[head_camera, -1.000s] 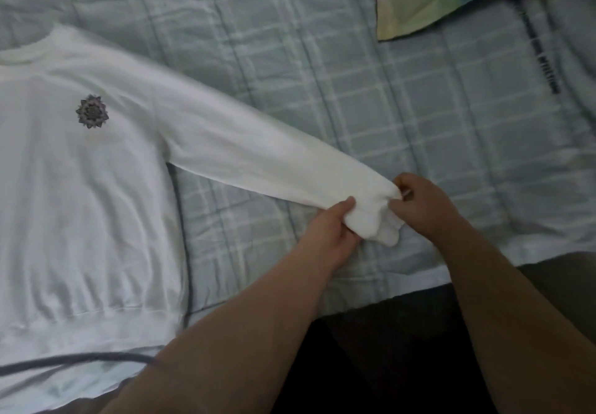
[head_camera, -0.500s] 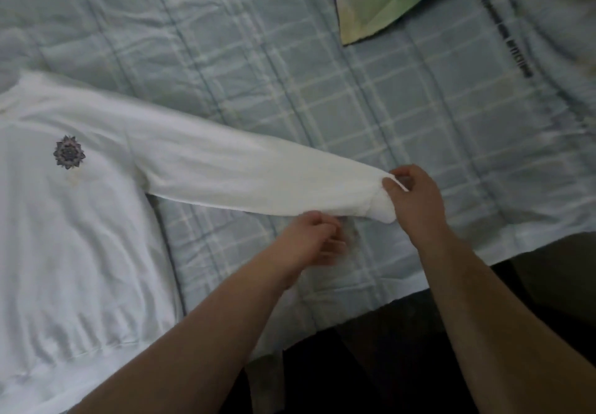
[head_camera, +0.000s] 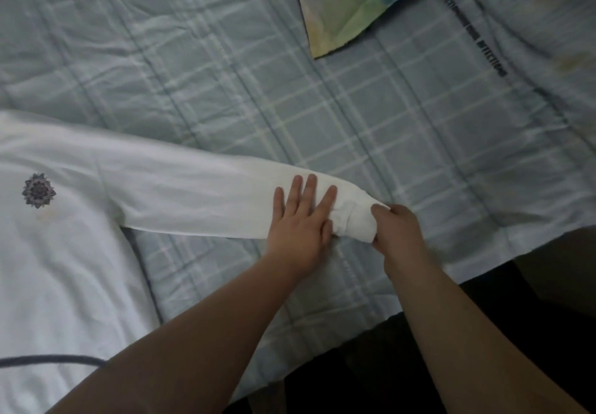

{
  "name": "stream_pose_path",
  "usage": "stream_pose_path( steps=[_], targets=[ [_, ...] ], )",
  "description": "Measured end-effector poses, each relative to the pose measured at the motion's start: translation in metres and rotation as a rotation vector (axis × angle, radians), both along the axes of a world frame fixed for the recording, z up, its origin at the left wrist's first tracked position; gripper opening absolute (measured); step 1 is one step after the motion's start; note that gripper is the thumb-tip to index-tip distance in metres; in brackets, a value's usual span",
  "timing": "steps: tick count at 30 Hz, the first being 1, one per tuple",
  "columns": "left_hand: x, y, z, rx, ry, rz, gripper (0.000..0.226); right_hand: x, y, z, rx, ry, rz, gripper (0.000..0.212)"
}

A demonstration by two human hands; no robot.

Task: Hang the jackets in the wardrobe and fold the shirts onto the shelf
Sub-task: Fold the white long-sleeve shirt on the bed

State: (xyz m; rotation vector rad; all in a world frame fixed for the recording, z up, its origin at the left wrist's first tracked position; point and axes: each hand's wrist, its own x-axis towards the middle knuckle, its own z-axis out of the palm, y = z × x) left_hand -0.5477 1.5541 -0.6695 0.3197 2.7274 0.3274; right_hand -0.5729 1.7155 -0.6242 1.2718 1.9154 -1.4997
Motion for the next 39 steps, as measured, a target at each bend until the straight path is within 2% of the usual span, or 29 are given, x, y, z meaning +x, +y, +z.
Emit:
stream_pose_path(
  steps=[4,8,11,15,17,19,22,24,26,28,30,32,34,36,39],
  targets=[
    [0.003,0.007,0.007,0.022,0.019,0.019,0.060,0.015,-0.006,0.008,0.262,0.217,0.238,0.008],
    [0.000,0.017,0.016,0.029,0.050,0.037,0.061,0.014,0.002,0.009,0.404,0.361,0.279,0.004],
    [0.000,0.023,0.008,-0.016,-0.006,-0.013,0.062,0.016,0.015,-0.006,0.483,0.289,0.366,0.002],
    [-0.001,0.026,0.000,-0.045,-0.006,-0.022,0.062,0.019,0.019,-0.008,0.444,0.218,0.377,0.009],
    [-0.004,0.023,0.009,0.075,0.043,0.014,0.060,0.016,0.016,0.003,0.356,0.253,0.304,0.011],
    [-0.001,0.015,0.028,0.301,0.088,0.146,0.051,0.014,0.009,0.019,0.221,0.319,0.243,0.010],
    [0.005,0.005,0.071,0.761,-0.131,0.666,0.028,0.015,-0.012,0.037,-0.020,0.401,0.267,0.002],
    [0.006,-0.004,0.092,1.062,-0.338,0.979,0.028,0.019,-0.032,0.039,-0.164,0.460,0.300,0.012],
    [0.005,-0.021,0.095,1.181,-0.441,1.113,0.039,0.023,-0.049,0.035,-0.239,0.471,0.363,0.024],
    [0.002,-0.039,0.092,1.186,-0.490,1.172,0.038,0.027,-0.066,0.030,-0.257,0.470,0.473,0.039],
    [-0.001,-0.053,0.083,1.153,-0.486,1.244,0.020,0.030,-0.076,0.026,-0.093,0.531,0.633,0.046],
    [-0.003,-0.069,0.073,1.082,-0.425,1.281,0.008,0.030,-0.083,0.018,0.288,0.654,0.899,0.048],
    [-0.004,-0.090,0.064,0.991,-0.340,1.232,0.008,0.030,-0.094,0.007,0.588,0.678,1.131,0.052],
    [-0.004,-0.116,0.063,0.899,-0.259,1.136,0.012,0.031,-0.114,0.000,0.705,0.612,1.221,0.058],
    [0.002,-0.170,0.069,0.790,-0.162,1.037,0.023,0.031,-0.155,-0.005,0.770,0.591,1.305,0.061]
  ],
)
